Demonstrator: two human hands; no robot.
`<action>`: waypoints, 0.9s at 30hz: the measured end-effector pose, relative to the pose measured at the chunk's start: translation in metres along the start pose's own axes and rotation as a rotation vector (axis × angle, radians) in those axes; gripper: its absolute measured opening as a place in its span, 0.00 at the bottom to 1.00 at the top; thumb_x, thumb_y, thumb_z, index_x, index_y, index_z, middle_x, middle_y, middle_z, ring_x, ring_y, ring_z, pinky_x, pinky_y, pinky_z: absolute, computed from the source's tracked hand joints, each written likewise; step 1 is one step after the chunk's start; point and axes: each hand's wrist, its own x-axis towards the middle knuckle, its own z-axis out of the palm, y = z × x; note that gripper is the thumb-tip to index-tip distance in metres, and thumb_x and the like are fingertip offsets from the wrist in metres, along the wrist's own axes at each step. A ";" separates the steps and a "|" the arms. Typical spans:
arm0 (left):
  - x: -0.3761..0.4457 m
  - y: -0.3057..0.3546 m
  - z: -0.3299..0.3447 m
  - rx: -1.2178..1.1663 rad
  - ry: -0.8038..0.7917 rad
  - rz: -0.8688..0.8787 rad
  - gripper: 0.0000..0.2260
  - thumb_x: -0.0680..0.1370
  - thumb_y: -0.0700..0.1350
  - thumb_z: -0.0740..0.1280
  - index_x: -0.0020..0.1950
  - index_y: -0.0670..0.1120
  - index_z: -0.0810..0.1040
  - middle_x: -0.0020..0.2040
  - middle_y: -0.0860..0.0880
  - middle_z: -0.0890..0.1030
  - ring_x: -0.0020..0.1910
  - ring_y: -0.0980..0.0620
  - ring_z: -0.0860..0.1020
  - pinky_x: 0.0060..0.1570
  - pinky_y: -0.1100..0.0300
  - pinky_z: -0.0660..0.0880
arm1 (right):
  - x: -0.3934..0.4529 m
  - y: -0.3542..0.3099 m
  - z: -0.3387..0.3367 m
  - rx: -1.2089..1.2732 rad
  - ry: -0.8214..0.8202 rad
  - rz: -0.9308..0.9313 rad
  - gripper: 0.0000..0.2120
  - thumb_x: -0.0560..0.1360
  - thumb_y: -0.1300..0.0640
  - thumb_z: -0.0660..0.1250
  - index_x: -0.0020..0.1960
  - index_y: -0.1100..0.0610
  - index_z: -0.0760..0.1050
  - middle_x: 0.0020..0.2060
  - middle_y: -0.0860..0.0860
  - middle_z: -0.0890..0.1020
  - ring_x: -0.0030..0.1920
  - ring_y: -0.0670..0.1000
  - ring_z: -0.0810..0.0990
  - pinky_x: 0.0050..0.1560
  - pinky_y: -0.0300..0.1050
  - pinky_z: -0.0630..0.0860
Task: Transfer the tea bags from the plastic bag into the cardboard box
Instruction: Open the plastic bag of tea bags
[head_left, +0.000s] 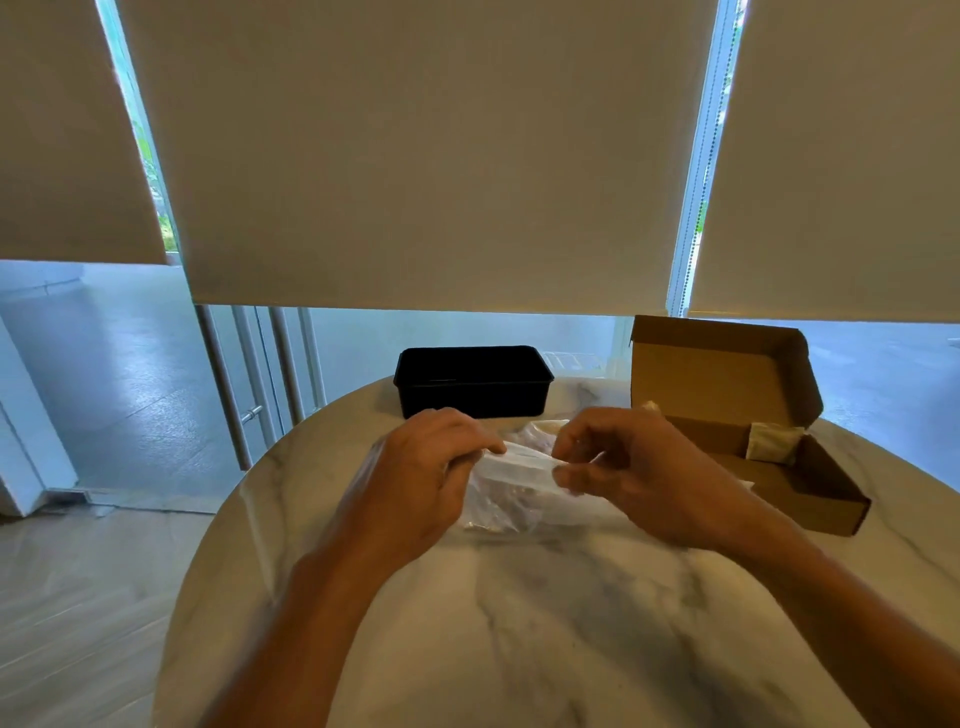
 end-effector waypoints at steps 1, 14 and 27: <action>-0.001 -0.002 0.000 0.007 -0.007 -0.024 0.07 0.75 0.42 0.66 0.49 0.47 0.82 0.46 0.52 0.82 0.45 0.59 0.77 0.45 0.65 0.76 | 0.005 -0.003 -0.004 -0.003 -0.055 -0.004 0.07 0.73 0.54 0.70 0.45 0.43 0.75 0.42 0.41 0.81 0.44 0.41 0.81 0.49 0.39 0.80; -0.004 -0.001 0.004 -0.166 0.067 -0.238 0.04 0.73 0.46 0.70 0.41 0.49 0.85 0.40 0.60 0.81 0.41 0.60 0.79 0.41 0.71 0.73 | 0.132 0.038 -0.008 -0.205 -0.140 0.100 0.10 0.76 0.56 0.67 0.57 0.55 0.77 0.46 0.51 0.82 0.40 0.51 0.81 0.41 0.37 0.77; -0.008 -0.015 0.009 -0.145 0.008 -0.291 0.08 0.69 0.45 0.70 0.46 0.50 0.85 0.43 0.59 0.82 0.44 0.61 0.80 0.44 0.70 0.75 | 0.218 0.099 0.043 -0.569 0.044 0.190 0.08 0.76 0.51 0.66 0.51 0.50 0.81 0.48 0.52 0.82 0.45 0.54 0.78 0.40 0.43 0.72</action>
